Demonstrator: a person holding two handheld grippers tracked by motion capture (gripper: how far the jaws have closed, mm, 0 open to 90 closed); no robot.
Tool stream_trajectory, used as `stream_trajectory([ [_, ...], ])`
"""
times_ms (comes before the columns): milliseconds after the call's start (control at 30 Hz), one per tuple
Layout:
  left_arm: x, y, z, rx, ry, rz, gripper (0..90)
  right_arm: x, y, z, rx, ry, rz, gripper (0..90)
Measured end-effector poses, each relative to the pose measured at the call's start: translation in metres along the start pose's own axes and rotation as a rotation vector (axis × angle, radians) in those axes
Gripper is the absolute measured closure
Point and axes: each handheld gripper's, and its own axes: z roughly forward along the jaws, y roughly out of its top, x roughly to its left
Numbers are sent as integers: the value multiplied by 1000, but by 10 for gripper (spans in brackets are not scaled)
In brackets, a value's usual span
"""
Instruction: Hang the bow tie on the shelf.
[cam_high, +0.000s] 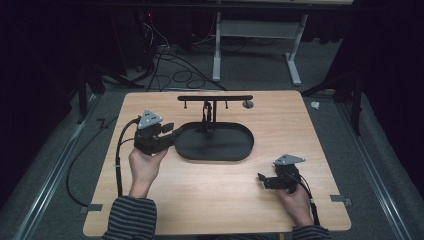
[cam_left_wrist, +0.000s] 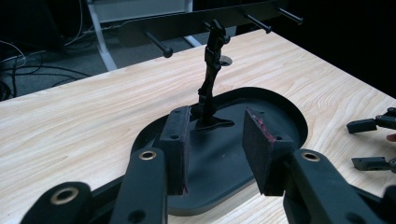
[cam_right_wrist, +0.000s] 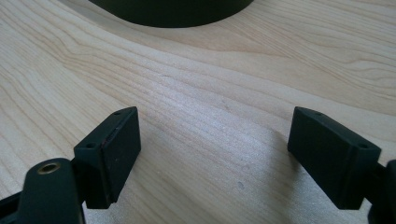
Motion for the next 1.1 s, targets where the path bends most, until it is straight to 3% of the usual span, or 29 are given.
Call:
stream_trajectory([
  [367,5,-11,-9,2,10,-21,613,0,0,0,-1,-1,0,183],
  [1100,4,-28,-25,-6,6,-49,576,0,0,0,0,-1,0,182],
])
